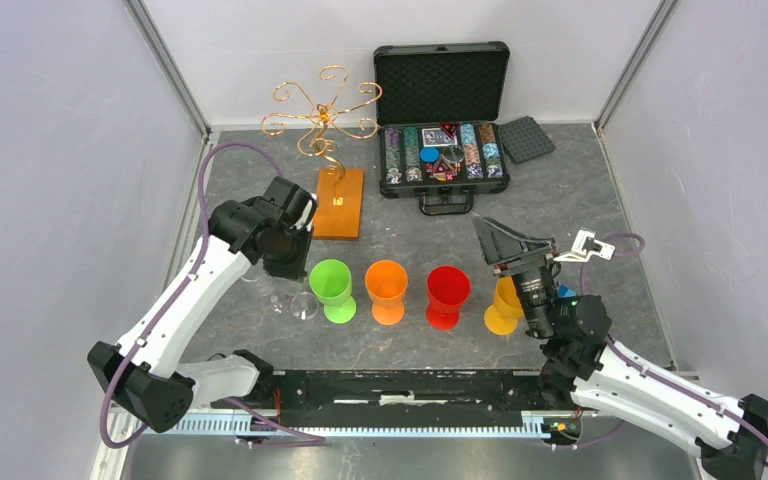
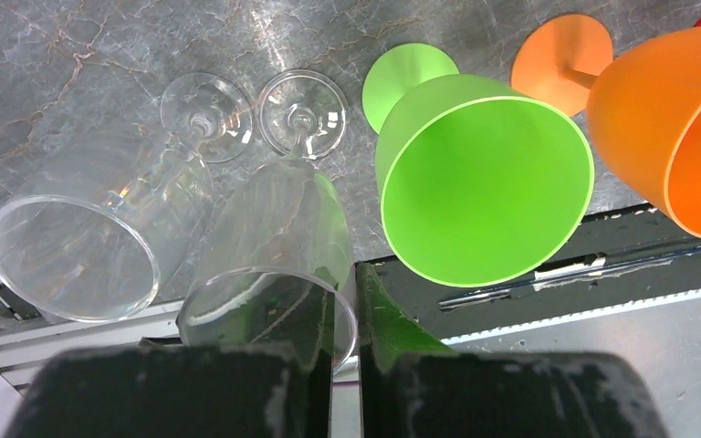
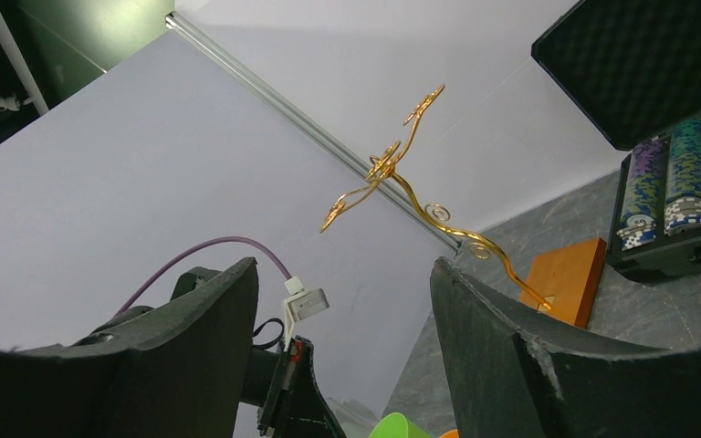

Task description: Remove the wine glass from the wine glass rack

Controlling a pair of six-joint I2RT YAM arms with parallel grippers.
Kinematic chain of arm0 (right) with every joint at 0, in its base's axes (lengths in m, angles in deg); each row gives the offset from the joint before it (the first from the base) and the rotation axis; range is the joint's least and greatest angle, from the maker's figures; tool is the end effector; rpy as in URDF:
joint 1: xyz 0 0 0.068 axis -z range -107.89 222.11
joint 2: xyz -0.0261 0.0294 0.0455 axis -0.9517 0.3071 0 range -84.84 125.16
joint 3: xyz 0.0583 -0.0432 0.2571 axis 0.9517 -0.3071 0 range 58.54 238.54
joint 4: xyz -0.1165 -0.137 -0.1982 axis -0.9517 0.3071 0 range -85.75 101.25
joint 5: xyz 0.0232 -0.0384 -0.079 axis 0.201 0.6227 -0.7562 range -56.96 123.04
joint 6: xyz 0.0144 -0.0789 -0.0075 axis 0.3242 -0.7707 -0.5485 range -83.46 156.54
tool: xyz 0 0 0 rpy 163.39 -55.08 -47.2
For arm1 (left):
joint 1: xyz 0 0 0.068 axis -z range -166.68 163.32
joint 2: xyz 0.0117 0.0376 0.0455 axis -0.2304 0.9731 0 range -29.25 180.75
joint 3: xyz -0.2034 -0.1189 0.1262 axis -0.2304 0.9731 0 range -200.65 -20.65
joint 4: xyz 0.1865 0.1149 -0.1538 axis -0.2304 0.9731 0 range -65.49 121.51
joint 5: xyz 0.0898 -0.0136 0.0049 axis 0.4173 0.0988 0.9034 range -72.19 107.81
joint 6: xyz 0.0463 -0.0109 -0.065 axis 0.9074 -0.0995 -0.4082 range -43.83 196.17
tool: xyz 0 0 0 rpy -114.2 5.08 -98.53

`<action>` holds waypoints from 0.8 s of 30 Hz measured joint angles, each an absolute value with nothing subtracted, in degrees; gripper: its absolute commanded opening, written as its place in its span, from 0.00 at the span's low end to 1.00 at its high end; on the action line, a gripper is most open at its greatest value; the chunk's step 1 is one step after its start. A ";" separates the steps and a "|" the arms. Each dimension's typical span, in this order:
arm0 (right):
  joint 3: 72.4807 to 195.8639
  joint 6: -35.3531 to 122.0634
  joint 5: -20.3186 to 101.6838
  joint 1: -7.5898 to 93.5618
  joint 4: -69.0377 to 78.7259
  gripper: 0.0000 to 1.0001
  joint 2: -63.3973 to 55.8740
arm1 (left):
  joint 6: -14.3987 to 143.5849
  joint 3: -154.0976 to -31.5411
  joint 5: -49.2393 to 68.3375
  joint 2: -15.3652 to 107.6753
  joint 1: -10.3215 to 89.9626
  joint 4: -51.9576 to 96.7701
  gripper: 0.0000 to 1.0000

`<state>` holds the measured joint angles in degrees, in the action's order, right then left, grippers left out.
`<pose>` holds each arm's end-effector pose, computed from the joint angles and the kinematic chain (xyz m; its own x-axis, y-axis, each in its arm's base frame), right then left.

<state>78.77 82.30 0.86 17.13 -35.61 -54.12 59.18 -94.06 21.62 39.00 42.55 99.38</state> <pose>0.1291 0.1198 0.3236 -0.1095 0.9005 -0.4208 -0.4995 0.3162 0.8065 0.1937 -0.1031 0.3012 -0.9193 0.1802 -0.3499 0.2075 0.9774 -0.0417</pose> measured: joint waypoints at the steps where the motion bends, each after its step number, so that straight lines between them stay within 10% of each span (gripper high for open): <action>1: 78.77 82.30 0.84 17.13 -35.45 0.73 -54.17 | 59.20 -94.06 21.60 39.00 42.53 99.38 0.26; 15: 78.88 81.86 -0.41 17.13 -30.80 0.75 -55.91 | 59.59 -103.24 24.38 38.65 42.53 101.28 0.99; 24: 89.67 63.54 -3.58 17.13 -16.88 0.83 -55.28 | 58.72 -112.83 32.36 34.67 42.55 97.26 1.00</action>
<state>89.67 63.54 -3.58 17.13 -16.88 -55.28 58.72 -112.83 32.36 34.67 42.55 97.26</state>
